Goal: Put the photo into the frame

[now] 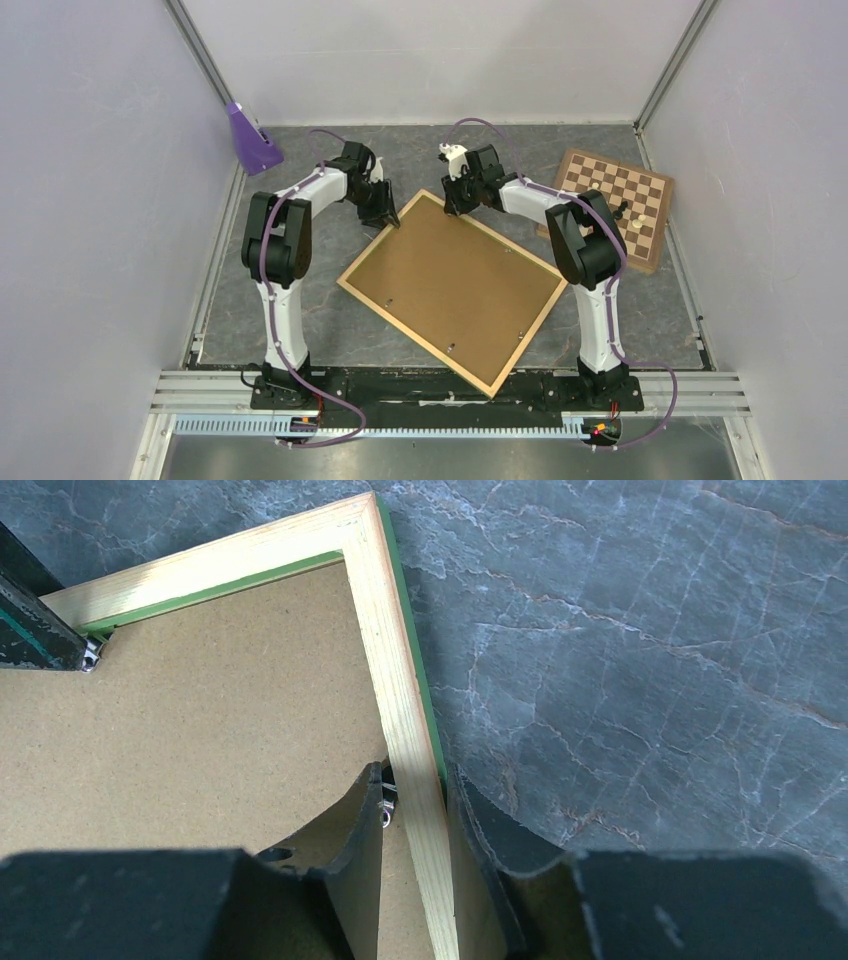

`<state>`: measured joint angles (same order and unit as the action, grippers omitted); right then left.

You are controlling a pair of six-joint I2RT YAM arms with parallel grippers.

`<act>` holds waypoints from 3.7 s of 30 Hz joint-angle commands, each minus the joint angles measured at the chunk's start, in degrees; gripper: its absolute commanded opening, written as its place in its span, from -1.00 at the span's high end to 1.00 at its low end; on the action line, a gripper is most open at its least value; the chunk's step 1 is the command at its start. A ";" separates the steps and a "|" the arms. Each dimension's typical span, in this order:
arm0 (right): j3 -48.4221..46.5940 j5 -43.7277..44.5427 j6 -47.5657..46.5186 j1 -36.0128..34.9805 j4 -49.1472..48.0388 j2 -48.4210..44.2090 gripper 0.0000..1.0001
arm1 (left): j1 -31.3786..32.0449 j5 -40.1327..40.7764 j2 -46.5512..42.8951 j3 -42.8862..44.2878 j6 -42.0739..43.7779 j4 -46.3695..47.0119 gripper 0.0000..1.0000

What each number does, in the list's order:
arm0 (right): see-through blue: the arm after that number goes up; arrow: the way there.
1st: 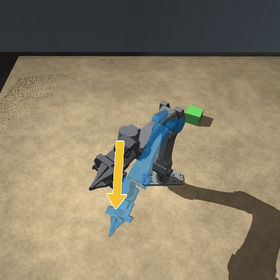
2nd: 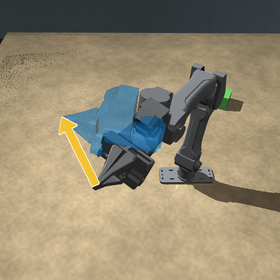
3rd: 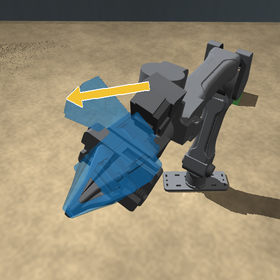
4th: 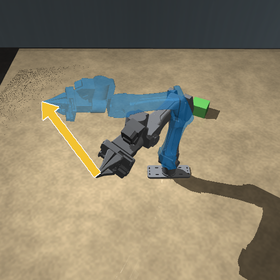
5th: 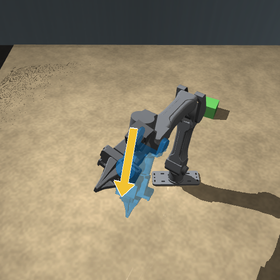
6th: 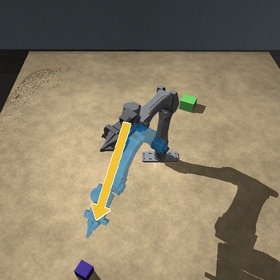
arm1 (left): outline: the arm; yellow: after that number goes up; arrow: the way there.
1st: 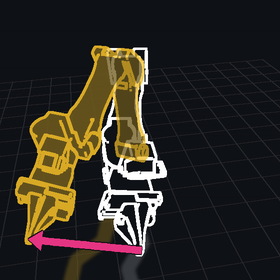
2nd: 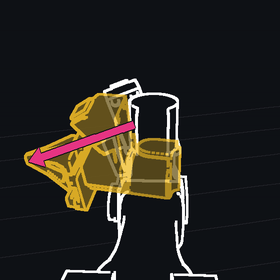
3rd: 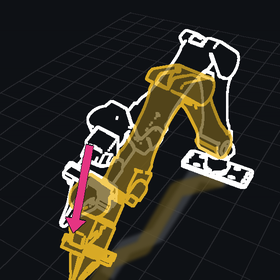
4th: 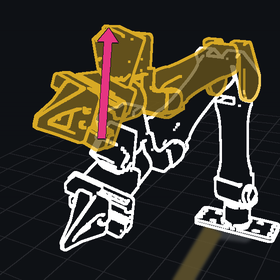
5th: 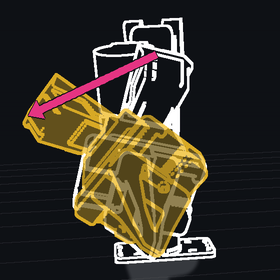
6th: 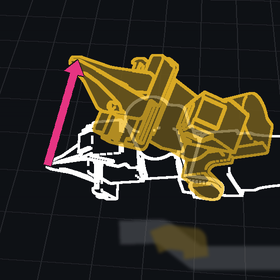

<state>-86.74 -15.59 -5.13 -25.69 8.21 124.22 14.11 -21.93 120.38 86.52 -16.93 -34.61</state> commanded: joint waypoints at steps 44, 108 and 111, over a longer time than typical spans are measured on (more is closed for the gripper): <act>2.61 6.62 -2.29 1.62 3.27 1.13 0.84 | 4.00 7.67 3.20 -0.71 3.19 1.26 0.42; 6.41 6.94 -0.24 2.69 0.67 -0.33 0.86 | 5.99 10.80 1.85 0.50 0.07 4.29 0.07; 6.23 7.07 -0.24 2.78 0.67 -0.30 0.86 | 5.95 11.54 1.20 -0.48 0.81 4.20 0.19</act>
<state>-81.78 -14.63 -3.60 -24.34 2.20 122.30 19.66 -11.90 120.20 86.85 -16.69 -28.71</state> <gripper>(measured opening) 0.271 0.436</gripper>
